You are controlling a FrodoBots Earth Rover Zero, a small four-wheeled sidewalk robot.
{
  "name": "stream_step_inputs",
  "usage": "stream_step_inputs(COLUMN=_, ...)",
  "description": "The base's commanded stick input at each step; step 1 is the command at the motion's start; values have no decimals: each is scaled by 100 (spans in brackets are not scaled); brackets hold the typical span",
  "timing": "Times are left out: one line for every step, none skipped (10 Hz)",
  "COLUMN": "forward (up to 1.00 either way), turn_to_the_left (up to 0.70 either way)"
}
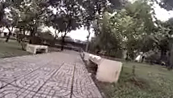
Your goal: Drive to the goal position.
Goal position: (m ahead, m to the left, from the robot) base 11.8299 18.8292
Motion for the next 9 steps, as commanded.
stream_step_inputs(forward=70, turn_to_the_left=9)
stream_step_inputs(forward=70, turn_to_the_left=0)
stream_step_inputs(forward=70, turn_to_the_left=0)
stream_step_inputs(forward=70, turn_to_the_left=0)
stream_step_inputs(forward=70, turn_to_the_left=0)
stream_step_inputs(forward=70, turn_to_the_left=0)
stream_step_inputs(forward=30, turn_to_the_left=0)
stream_step_inputs(forward=41, turn_to_the_left=16)
stream_step_inputs(forward=39, turn_to_the_left=35)
